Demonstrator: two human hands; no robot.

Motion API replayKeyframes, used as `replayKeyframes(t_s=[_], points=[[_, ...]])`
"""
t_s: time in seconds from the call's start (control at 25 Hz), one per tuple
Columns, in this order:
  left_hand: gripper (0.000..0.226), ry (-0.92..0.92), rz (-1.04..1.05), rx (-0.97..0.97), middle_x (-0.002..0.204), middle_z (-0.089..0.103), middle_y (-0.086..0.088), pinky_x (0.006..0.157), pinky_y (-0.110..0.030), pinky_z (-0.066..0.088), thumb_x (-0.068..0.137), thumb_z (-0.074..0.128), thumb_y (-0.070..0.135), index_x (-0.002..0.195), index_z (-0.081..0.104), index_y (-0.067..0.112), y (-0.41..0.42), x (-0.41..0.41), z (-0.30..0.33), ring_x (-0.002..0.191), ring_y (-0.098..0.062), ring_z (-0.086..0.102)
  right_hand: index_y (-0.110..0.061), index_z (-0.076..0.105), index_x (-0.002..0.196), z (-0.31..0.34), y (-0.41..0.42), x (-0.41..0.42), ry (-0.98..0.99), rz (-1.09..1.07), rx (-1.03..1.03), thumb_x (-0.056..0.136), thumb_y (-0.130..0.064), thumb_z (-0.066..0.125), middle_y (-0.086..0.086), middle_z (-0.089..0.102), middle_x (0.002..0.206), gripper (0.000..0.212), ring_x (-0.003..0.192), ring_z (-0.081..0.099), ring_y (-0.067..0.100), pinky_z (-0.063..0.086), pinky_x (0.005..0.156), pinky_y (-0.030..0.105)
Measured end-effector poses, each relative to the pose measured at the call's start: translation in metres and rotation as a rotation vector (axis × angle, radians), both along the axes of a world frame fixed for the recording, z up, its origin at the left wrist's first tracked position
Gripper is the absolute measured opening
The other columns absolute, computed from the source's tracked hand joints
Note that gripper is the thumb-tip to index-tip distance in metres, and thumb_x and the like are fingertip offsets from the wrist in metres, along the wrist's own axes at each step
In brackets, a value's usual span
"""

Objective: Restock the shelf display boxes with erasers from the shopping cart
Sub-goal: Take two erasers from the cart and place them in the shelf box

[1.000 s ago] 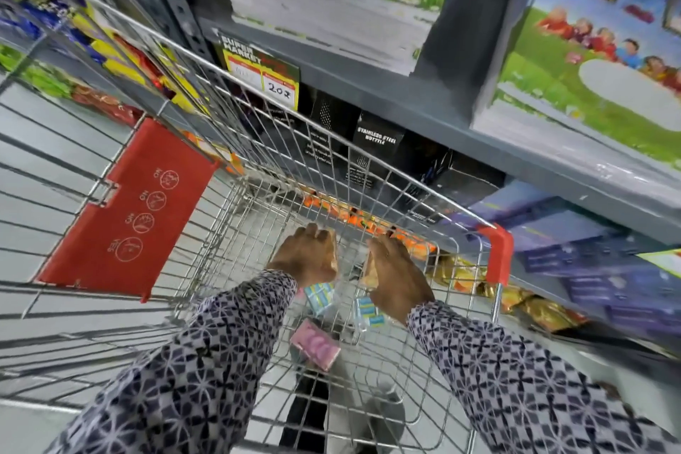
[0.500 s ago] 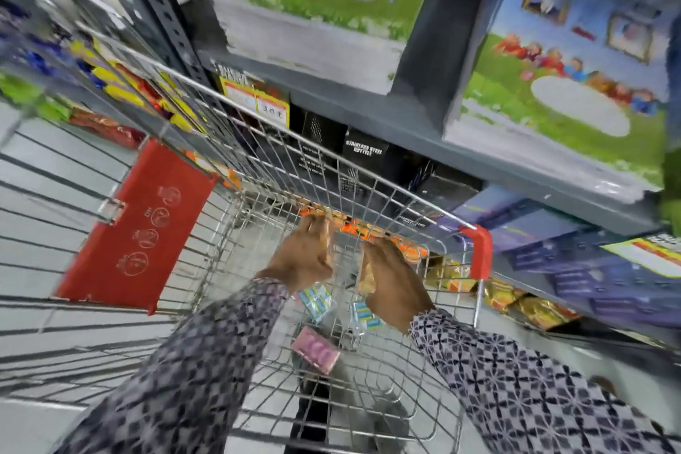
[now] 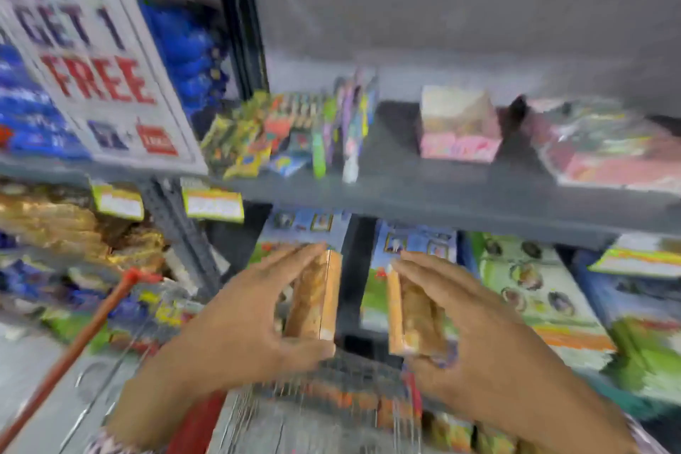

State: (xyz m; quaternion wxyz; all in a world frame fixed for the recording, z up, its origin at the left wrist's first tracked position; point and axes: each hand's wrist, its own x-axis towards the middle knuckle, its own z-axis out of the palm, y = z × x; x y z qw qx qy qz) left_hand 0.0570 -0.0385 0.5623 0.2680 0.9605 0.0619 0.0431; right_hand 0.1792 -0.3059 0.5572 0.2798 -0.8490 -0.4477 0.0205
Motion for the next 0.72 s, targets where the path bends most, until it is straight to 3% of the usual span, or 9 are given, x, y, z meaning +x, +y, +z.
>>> replayKeyframes(t_s=[0.12,0.2,0.28,0.36,0.44,0.52,0.6,0.64,0.72], points=[[0.111,-0.143,-0.101,0.085,0.153,0.019,0.047,0.108,0.004,0.015,0.068,0.084,0.060,0.160,0.024,0.048,-0.016,0.060,0.079,0.138,0.027,0.022,-0.050,0.034,0.151,0.079,-0.014,0.036,-0.090,-0.065,0.039,0.065,-0.052,0.070,-0.039,0.025,0.152,0.094,0.138,0.027,-0.019,0.023,0.111,0.005],[0.111,-0.219,-0.181,0.138,0.145,0.038,0.032,0.101,0.007,0.016,0.069,0.089,0.043,0.162,0.030,0.033,-0.025,0.116,0.113,0.131,0.019,0.032,-0.041,0.044,0.149,0.115,-0.012,0.071,-0.140,-0.117,0.093,0.065,-0.042,0.076,-0.030,0.034,0.143,0.090,0.127,0.041,-0.013,0.028,0.101,0.000],[0.099,-0.175,-0.225,0.144,0.132,0.058,0.015,0.099,-0.009,0.036,0.066,0.090,0.039,0.153,0.044,0.028,-0.031,0.174,0.128,0.124,-0.003,0.053,-0.030,0.051,0.146,0.134,-0.003,0.112,-0.157,-0.158,0.061,0.061,-0.037,0.079,-0.015,0.044,0.136,0.090,0.122,0.049,0.002,0.038,0.103,0.012],[0.081,-0.114,-0.228,0.214,0.117,0.067,0.004,0.085,-0.026,0.046,0.057,0.089,0.046,0.128,0.055,0.030,-0.036,0.231,0.131,0.111,-0.022,0.065,-0.022,0.062,0.136,0.139,0.008,0.157,-0.142,-0.184,-0.025,0.053,-0.039,0.078,-0.002,0.057,0.126,0.086,0.114,0.057,0.014,0.045,0.098,0.024],[0.075,-0.031,-0.211,0.239,0.114,0.071,-0.003,0.082,-0.031,0.052,0.053,0.086,0.047,0.119,0.060,0.023,-0.038,0.274,0.126,0.104,-0.026,0.067,-0.022,0.074,0.106,0.136,0.021,0.196,-0.114,-0.177,-0.106,0.051,-0.038,0.082,0.000,0.070,0.105,0.058,0.098,0.065,0.019,0.049,0.079,0.027],[0.053,0.037,-0.183,0.112,0.105,0.077,-0.006,0.082,-0.032,0.055,0.059,0.087,0.038,0.104,0.067,0.020,-0.039,0.299,0.120,0.097,-0.026,0.071,-0.029,0.075,0.096,0.125,0.029,0.220,-0.091,-0.183,-0.168,0.059,-0.032,0.088,-0.004,0.074,0.093,0.039,0.087,0.066,0.018,0.045,0.067,0.025],[0.034,0.027,-0.158,0.049,0.104,0.074,0.000,0.083,-0.029,0.054,0.066,0.087,0.036,0.093,0.069,0.027,-0.036,0.308,0.111,0.101,-0.022,0.069,-0.028,0.077,0.113,0.110,0.029,0.232,-0.084,-0.222,-0.160,0.077,-0.026,0.081,-0.004,0.077,0.100,0.037,0.091,0.068,0.018,0.048,0.079,0.027],[0.036,-0.015,-0.142,0.043,0.110,0.070,0.001,0.089,-0.028,0.053,0.067,0.086,0.042,0.098,0.072,0.031,-0.033,0.309,0.104,0.106,-0.020,0.066,-0.027,0.076,0.117,0.101,0.026,0.233,-0.130,-0.250,-0.118,0.083,-0.025,0.077,-0.003,0.079,0.103,0.034,0.093,0.070,0.020,0.050,0.091,0.032],[0.055,-0.128,-0.126,0.067,0.120,0.071,-0.004,0.098,-0.038,0.056,0.069,0.084,0.054,0.113,0.080,0.021,-0.029,0.305,0.091,0.108,-0.021,0.068,-0.033,0.075,0.121,0.082,0.021,0.228,-0.232,-0.311,-0.003,0.089,-0.027,0.071,-0.001,0.081,0.103,0.033,0.092,0.072,0.022,0.046,0.105,0.041]])
